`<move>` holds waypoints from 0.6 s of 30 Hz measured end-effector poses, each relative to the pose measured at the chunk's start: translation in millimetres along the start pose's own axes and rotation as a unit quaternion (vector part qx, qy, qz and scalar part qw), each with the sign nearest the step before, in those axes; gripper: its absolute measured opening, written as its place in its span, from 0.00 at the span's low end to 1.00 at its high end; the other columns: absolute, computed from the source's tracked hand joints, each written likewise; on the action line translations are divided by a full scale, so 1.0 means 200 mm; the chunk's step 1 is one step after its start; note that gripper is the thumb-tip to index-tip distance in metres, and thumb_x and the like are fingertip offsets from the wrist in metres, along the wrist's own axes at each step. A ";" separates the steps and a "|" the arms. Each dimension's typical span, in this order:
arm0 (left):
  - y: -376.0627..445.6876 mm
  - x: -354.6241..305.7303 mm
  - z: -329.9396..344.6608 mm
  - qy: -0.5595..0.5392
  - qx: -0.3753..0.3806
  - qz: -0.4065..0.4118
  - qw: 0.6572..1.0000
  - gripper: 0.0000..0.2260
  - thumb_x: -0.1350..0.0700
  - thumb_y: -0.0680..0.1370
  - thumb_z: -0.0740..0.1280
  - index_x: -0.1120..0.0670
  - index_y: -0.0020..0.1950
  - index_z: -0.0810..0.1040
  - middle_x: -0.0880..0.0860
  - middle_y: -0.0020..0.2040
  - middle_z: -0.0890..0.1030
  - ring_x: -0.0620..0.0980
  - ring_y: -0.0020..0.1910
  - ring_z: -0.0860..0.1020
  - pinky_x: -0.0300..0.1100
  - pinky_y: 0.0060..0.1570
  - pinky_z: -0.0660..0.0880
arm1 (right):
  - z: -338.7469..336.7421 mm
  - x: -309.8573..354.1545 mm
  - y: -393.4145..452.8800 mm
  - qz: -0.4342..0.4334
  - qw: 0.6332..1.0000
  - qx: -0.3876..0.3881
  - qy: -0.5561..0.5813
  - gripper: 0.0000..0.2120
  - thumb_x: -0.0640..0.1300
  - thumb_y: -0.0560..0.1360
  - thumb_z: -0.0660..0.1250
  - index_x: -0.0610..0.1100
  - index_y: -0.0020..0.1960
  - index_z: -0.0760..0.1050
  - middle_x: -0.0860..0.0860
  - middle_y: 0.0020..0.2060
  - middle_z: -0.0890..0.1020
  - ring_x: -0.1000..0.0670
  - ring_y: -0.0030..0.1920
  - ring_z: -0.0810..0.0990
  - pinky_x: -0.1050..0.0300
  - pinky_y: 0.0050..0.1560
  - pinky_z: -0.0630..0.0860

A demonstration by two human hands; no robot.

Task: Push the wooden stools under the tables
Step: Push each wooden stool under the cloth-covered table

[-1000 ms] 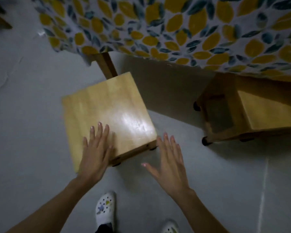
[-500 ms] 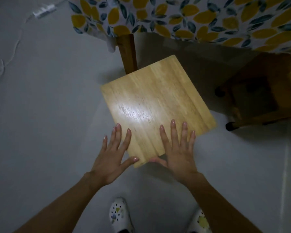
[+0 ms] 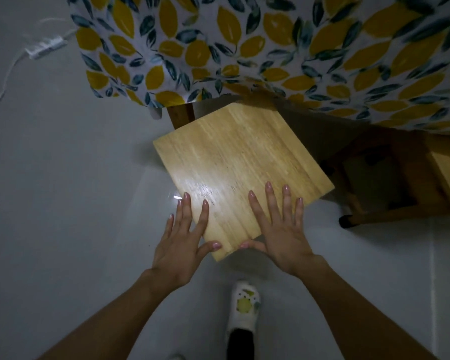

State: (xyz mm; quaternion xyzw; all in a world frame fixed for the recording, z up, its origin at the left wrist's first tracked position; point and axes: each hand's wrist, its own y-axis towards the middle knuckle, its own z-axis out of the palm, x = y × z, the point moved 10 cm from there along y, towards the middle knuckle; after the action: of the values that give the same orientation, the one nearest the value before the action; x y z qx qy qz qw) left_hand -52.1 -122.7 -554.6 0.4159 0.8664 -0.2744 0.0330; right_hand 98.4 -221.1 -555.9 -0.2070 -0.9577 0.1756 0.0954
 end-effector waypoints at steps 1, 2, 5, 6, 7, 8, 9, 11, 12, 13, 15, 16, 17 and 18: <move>0.07 -0.01 -0.03 -0.002 -0.006 0.001 1.000 0.38 0.28 0.68 0.36 0.43 0.71 0.26 0.55 0.71 0.23 0.52 0.72 0.27 0.48 0.70 0.35 | -0.04 -0.04 0.06 -0.003 1.000 -0.002 0.004 0.50 0.80 0.65 0.36 0.52 0.78 0.38 0.42 0.77 0.37 0.34 0.74 0.33 0.33 0.70 0.33; 0.15 -0.02 -0.07 -0.006 -0.013 0.002 1.000 0.38 0.28 0.69 0.38 0.43 0.72 0.27 0.55 0.71 0.23 0.52 0.72 0.27 0.48 0.70 0.35 | -0.07 -0.09 0.13 -0.001 1.000 0.003 0.004 0.50 0.81 0.63 0.36 0.54 0.77 0.33 0.43 0.76 0.32 0.35 0.73 0.28 0.34 0.69 0.29; 0.40 -0.06 -0.19 -0.006 -0.026 0.009 1.000 0.37 0.31 0.73 0.44 0.45 0.74 0.30 0.55 0.71 0.24 0.51 0.71 0.28 0.47 0.70 0.34 | -0.19 -0.23 0.35 0.000 1.000 0.027 -0.005 0.51 0.80 0.62 0.42 0.56 0.74 0.26 0.46 0.73 0.25 0.36 0.70 0.23 0.34 0.68 0.26; 0.47 -0.08 -0.23 -0.003 -0.028 0.007 1.000 0.37 0.32 0.74 0.46 0.45 0.74 0.31 0.55 0.71 0.24 0.50 0.71 0.28 0.48 0.70 0.35 | -0.23 -0.27 0.41 0.000 0.999 0.037 -0.001 0.51 0.79 0.64 0.46 0.55 0.74 0.26 0.46 0.73 0.25 0.36 0.70 0.23 0.34 0.68 0.27; 0.54 -0.08 -0.27 0.000 -0.033 0.004 0.999 0.37 0.33 0.74 0.47 0.45 0.74 0.31 0.55 0.71 0.24 0.50 0.71 0.28 0.48 0.70 0.35 | -0.26 -0.31 0.48 0.000 0.999 0.041 0.004 0.51 0.77 0.66 0.50 0.55 0.74 0.27 0.46 0.73 0.25 0.36 0.70 0.23 0.34 0.68 0.28; 0.61 -0.09 -0.30 0.004 -0.038 0.002 0.999 0.37 0.33 0.75 0.47 0.46 0.75 0.31 0.55 0.70 0.24 0.50 0.71 0.28 0.48 0.70 0.35 | -0.29 -0.34 0.53 -0.002 0.999 0.041 0.007 0.50 0.75 0.67 0.52 0.55 0.75 0.27 0.46 0.73 0.25 0.37 0.70 0.23 0.34 0.69 0.28; 0.66 -0.10 -0.33 0.006 -0.038 0.000 0.999 0.37 0.33 0.75 0.47 0.46 0.75 0.31 0.55 0.70 0.24 0.50 0.70 0.27 0.47 0.70 0.35 | -0.32 -0.37 0.58 -0.003 0.999 0.041 0.008 0.50 0.75 0.67 0.53 0.55 0.75 0.27 0.47 0.72 0.25 0.37 0.70 0.22 0.34 0.69 0.28; 0.75 -0.11 -0.37 0.005 -0.036 -0.002 0.999 0.37 0.34 0.75 0.48 0.46 0.74 0.31 0.54 0.70 0.24 0.50 0.70 0.27 0.46 0.69 0.34 | -0.36 -0.41 0.67 -0.004 0.999 0.037 0.009 0.50 0.75 0.67 0.53 0.55 0.74 0.27 0.48 0.70 0.24 0.38 0.69 0.22 0.34 0.69 0.28; 0.78 -0.11 -0.39 0.004 -0.036 -0.006 0.999 0.36 0.34 0.75 0.48 0.45 0.74 0.32 0.54 0.71 0.25 0.50 0.71 0.28 0.46 0.69 0.35 | -0.37 -0.43 0.70 -0.004 0.999 0.033 0.012 0.50 0.75 0.67 0.53 0.55 0.74 0.26 0.48 0.70 0.23 0.38 0.69 0.22 0.34 0.69 0.28; 0.80 -0.11 -0.40 0.008 -0.034 -0.008 0.999 0.36 0.34 0.75 0.48 0.45 0.74 0.32 0.55 0.72 0.25 0.51 0.72 0.28 0.47 0.69 0.35 | -0.38 -0.43 0.71 -0.003 0.999 0.030 0.013 0.50 0.75 0.67 0.53 0.56 0.73 0.26 0.49 0.69 0.24 0.38 0.70 0.23 0.34 0.69 0.28; 0.81 -0.12 -0.41 0.019 -0.019 -0.012 1.000 0.36 0.33 0.75 0.48 0.46 0.74 0.32 0.55 0.72 0.26 0.52 0.72 0.29 0.49 0.71 0.37 | -0.40 -0.44 0.73 -0.001 1.000 0.026 0.008 0.50 0.75 0.67 0.53 0.55 0.73 0.26 0.49 0.69 0.24 0.36 0.73 0.27 0.35 0.69 0.28; 0.81 -0.12 -0.42 0.020 -0.010 -0.014 1.000 0.36 0.34 0.75 0.48 0.46 0.74 0.31 0.54 0.72 0.25 0.52 0.72 0.29 0.49 0.71 0.37 | -0.41 -0.44 0.73 0.001 1.000 0.025 0.005 0.50 0.76 0.67 0.53 0.55 0.73 0.26 0.49 0.69 0.25 0.36 0.73 0.28 0.35 0.69 0.29; 0.81 -0.12 -0.43 0.020 -0.001 -0.017 1.000 0.36 0.34 0.76 0.48 0.46 0.74 0.32 0.54 0.72 0.26 0.51 0.72 0.29 0.50 0.71 0.38 | -0.42 -0.43 0.72 0.002 1.000 0.030 0.002 0.51 0.76 0.67 0.52 0.55 0.73 0.26 0.48 0.70 0.25 0.36 0.73 0.28 0.35 0.69 0.30; 0.81 -0.11 -0.45 0.025 0.009 -0.018 0.999 0.34 0.35 0.77 0.48 0.46 0.75 0.33 0.55 0.73 0.27 0.52 0.73 0.30 0.51 0.72 0.38 | -0.43 -0.43 0.71 0.005 0.999 0.044 -0.001 0.50 0.76 0.67 0.52 0.55 0.74 0.27 0.48 0.71 0.26 0.35 0.73 0.29 0.35 0.70 0.31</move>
State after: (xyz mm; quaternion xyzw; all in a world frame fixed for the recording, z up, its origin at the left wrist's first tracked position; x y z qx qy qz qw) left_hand 97.4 -11.7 -543.5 0.4075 0.8717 -0.2721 0.0025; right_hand 248.7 -110.3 -539.6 -0.2077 -0.9481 0.2179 0.1024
